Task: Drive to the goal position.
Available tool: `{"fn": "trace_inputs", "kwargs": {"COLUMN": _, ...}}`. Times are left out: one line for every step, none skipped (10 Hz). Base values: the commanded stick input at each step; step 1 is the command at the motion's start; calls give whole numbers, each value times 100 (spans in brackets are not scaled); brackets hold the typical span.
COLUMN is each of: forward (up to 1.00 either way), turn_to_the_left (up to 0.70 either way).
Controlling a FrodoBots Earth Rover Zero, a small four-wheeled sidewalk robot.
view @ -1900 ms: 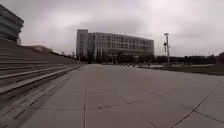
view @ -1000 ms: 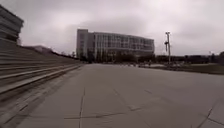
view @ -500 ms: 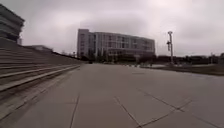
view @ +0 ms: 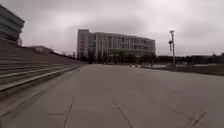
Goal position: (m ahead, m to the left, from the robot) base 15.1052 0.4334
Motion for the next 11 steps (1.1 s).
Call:
{"fn": "trace_inputs", "kwargs": {"forward": 70, "turn_to_the_left": 35}}
{"fn": "trace_inputs", "kwargs": {"forward": 70, "turn_to_the_left": 35}}
{"fn": "trace_inputs", "kwargs": {"forward": 70, "turn_to_the_left": 30}}
{"fn": "trace_inputs", "kwargs": {"forward": 70, "turn_to_the_left": 10}}
{"fn": "trace_inputs", "kwargs": {"forward": 70, "turn_to_the_left": 0}}
{"fn": "trace_inputs", "kwargs": {"forward": 70, "turn_to_the_left": 0}}
{"fn": "trace_inputs", "kwargs": {"forward": 70, "turn_to_the_left": 0}}
{"fn": "trace_inputs", "kwargs": {"forward": 70, "turn_to_the_left": 0}}
{"fn": "trace_inputs", "kwargs": {"forward": 70, "turn_to_the_left": 0}}
{"fn": "trace_inputs", "kwargs": {"forward": 70, "turn_to_the_left": 0}}
{"fn": "trace_inputs", "kwargs": {"forward": 70, "turn_to_the_left": 0}}
